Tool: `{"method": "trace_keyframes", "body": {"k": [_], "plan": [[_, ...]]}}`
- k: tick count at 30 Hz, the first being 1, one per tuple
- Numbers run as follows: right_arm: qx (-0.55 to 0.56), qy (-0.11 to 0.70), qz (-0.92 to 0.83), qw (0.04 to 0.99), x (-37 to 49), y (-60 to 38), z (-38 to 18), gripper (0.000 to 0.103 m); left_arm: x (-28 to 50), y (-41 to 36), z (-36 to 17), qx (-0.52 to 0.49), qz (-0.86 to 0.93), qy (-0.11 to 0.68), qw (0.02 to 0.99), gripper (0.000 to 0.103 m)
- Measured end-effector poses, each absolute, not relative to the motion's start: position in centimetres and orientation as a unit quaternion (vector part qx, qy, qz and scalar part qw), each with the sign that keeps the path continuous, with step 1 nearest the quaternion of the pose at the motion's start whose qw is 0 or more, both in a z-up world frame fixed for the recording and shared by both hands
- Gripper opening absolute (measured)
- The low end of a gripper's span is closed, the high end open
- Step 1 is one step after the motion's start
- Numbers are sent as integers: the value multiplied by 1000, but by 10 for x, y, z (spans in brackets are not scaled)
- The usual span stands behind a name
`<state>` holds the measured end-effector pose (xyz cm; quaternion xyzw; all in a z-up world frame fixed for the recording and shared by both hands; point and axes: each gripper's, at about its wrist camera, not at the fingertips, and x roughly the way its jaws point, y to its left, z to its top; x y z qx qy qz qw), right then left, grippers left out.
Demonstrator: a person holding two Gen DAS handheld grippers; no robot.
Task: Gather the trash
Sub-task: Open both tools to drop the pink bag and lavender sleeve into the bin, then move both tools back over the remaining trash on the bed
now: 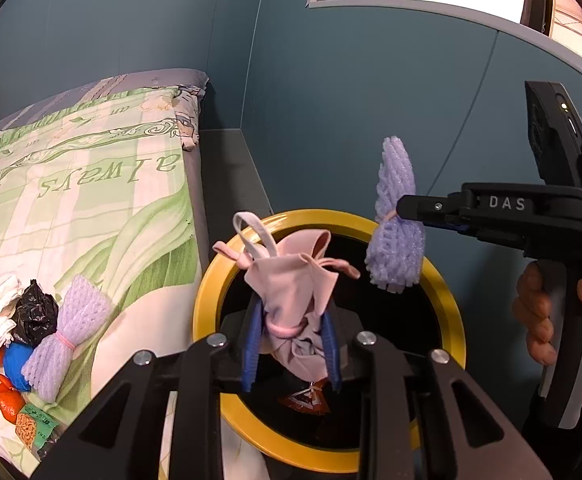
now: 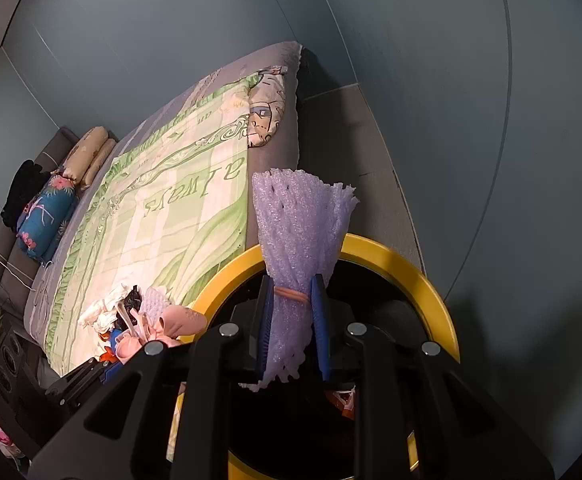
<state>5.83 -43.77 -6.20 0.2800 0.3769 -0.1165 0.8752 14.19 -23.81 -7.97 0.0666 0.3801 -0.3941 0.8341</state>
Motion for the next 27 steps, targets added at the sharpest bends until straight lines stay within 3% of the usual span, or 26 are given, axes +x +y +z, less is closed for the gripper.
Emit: {"method": "trace_keyframes", "body": {"k": [3,6,8,16,27], "plan": [[285,376,-119,874,59,-441,-62,25,140,-237,-78,68,-388,378,838,42],[293,373,-123,872,58,-444,-63,38,141,-232,-73,63,-375,366,849,60],[295,372,-125,871,58,-444,-63,40,141,-226,-68,55,-368,361,855,72],[297,340,-113,885,56,-438,-53,56,157,-196,-53,32,-332,346,877,82],[279,311,-72,906,66,-412,-25,63,170,-124,-16,-7,-256,312,915,87]]}}
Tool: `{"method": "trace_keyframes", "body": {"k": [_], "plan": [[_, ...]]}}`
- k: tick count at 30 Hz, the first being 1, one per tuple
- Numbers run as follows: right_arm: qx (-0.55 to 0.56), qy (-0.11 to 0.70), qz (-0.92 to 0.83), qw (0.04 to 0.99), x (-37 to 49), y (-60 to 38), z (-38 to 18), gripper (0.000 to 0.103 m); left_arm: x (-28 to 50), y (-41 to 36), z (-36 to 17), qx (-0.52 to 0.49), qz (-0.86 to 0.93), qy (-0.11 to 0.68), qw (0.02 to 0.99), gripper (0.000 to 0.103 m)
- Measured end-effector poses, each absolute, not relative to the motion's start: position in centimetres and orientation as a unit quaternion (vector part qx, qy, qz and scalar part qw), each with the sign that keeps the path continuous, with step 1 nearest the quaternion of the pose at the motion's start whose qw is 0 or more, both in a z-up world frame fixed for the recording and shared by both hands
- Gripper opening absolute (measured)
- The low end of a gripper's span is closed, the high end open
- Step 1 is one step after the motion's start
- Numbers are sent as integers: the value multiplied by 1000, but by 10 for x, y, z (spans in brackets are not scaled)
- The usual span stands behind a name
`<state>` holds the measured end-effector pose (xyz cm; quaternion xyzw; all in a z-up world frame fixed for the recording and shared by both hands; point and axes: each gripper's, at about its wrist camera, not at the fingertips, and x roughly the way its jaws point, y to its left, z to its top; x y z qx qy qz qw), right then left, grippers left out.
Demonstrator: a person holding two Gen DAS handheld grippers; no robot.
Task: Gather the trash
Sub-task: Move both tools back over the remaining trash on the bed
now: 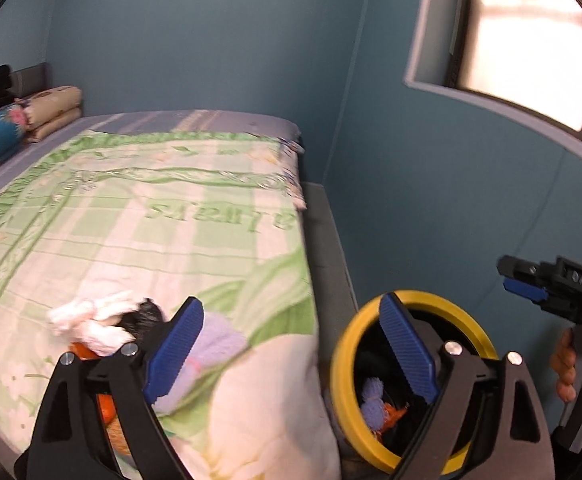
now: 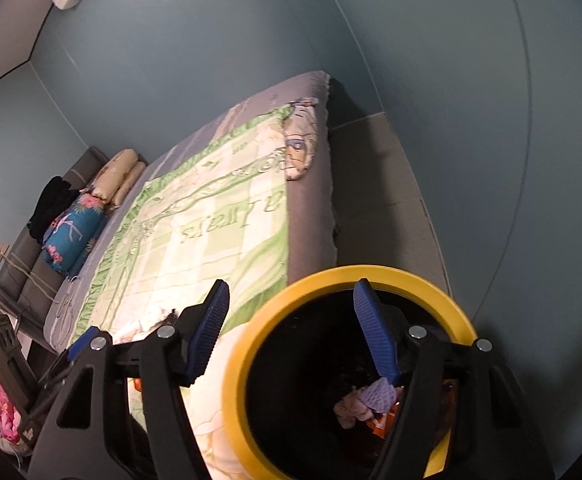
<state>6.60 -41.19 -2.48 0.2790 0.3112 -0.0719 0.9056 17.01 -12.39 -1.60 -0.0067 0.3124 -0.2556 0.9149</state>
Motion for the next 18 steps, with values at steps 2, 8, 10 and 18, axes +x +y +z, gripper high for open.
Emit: {"method": "trace_keyframes", "body": {"k": [2,8,10,18], "plan": [[275,311,-62,908,71,-409,-21,63,173,-112,-10,-11,-242,307,920,88],[262,311,-20,913,87,-381,-10,68,181,-76,3,-26,-201,294,934,91],[259,314,-7,913,92,-373,-8,69,182,-64,4,-31,-190,291,937,91],[229,331,41,915,126,-327,-2,70,196,-21,-1,-38,-141,295,944,91]]}}
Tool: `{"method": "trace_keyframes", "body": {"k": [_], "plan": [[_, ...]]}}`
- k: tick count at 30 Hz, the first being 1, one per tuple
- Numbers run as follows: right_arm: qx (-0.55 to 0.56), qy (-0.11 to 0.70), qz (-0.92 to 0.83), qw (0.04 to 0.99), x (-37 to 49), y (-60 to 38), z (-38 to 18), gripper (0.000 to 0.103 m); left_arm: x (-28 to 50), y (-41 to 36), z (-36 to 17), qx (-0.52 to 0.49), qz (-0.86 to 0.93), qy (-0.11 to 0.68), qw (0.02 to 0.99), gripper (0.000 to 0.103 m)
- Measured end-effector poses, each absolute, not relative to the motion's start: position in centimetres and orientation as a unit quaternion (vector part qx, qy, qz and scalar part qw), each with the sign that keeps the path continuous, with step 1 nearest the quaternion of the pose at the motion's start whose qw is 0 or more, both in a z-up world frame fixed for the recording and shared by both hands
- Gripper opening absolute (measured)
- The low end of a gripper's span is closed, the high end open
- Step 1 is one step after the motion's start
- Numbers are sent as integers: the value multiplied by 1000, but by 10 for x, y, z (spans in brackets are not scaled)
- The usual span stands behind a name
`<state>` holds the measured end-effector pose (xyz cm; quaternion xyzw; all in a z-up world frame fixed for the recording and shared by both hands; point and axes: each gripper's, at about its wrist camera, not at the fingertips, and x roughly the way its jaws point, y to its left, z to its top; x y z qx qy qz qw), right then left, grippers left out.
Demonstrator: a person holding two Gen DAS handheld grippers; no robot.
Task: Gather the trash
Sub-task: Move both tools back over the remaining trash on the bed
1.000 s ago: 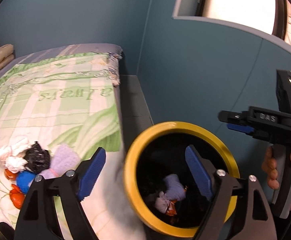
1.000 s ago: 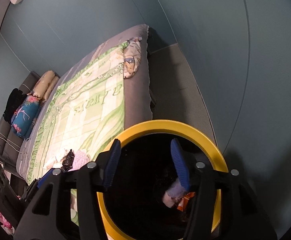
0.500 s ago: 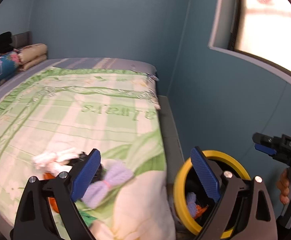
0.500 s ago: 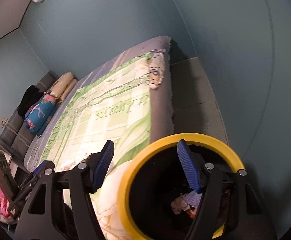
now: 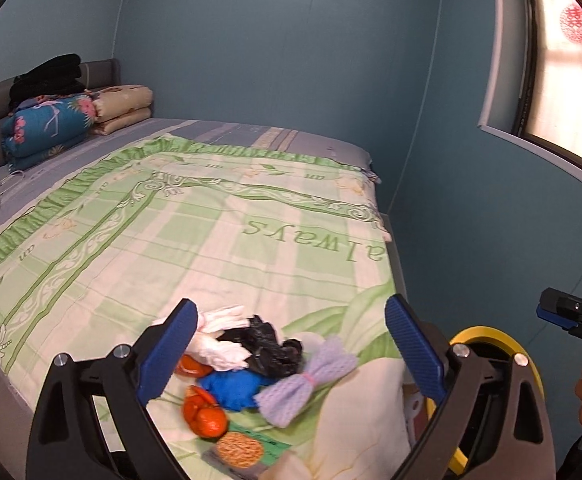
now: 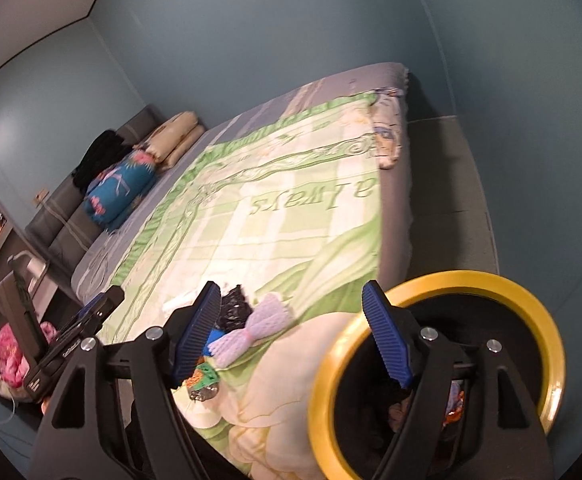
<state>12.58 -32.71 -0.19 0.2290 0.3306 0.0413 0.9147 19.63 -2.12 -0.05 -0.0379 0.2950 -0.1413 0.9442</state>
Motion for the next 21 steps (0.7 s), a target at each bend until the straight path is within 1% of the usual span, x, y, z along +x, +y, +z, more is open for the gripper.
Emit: {"method": "trace_keyframes", "body": {"k": [9,21], "plan": [[209,360,65,907,160,-289,-12,70,220,19,-18,-47,-102,311,944,91],[205,416,72,883,219,-265,-54,70,258,68,-57,-76,-63,351,931,91]]}}
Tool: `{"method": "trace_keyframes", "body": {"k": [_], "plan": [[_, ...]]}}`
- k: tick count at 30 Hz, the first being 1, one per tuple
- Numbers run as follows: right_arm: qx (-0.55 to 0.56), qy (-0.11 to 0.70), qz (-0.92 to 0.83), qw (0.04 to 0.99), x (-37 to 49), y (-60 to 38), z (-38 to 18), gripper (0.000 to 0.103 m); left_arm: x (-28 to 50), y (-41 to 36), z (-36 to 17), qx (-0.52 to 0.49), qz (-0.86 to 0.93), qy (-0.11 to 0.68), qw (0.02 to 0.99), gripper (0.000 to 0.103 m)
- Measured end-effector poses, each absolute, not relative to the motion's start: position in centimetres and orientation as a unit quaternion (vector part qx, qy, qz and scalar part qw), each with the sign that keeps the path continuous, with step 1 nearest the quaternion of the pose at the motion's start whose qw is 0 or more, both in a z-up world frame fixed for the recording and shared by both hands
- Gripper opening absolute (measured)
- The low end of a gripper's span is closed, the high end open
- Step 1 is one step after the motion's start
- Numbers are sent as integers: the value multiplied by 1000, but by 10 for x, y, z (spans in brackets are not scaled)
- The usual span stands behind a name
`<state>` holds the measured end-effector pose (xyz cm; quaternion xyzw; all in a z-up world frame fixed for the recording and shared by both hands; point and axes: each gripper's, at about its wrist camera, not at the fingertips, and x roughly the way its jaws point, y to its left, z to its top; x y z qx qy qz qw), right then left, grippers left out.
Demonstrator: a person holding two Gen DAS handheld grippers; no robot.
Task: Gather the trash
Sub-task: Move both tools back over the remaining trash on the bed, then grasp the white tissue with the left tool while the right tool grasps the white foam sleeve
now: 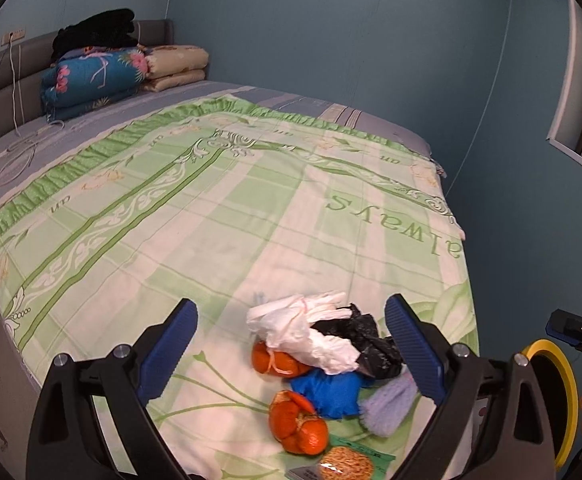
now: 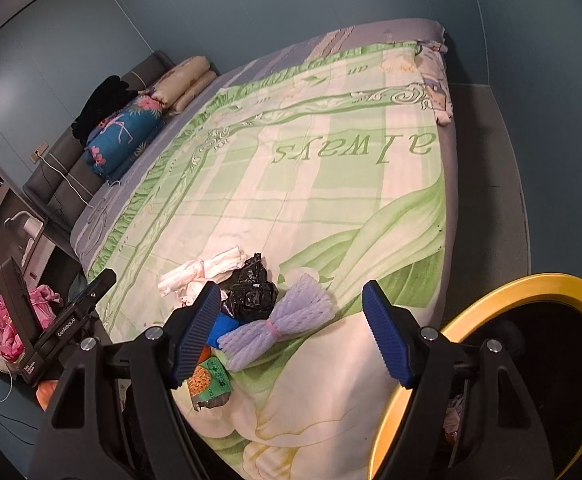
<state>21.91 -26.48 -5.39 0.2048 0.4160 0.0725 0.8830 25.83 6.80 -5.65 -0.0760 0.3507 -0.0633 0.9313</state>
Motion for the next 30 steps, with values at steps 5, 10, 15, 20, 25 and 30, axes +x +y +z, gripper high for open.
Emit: {"method": "trace_keyframes", "body": {"k": [5,10,15,20,25,30], "plan": [[200,441,68,873,239,-256,-75,70,273,77,-76,-82,-60,369,924,91],[192,465,63,862,255,-249,-96,70,287,76,-94,-79,-64,389,916,91],[181,492,57,850,271,-239,-121,70,301,75,-111,-79,-70,407,907,91],[167,517,49,838,286,-230,-145,70,313,74,-127,-79,-75,423,900,91],[144,532,39,833,299,-221,-163,70,321,75,-141,-87,-87,436,891,91],[124,546,44,827,308,-210,-173,70,326,71,-149,-81,-90,435,892,91]]}}
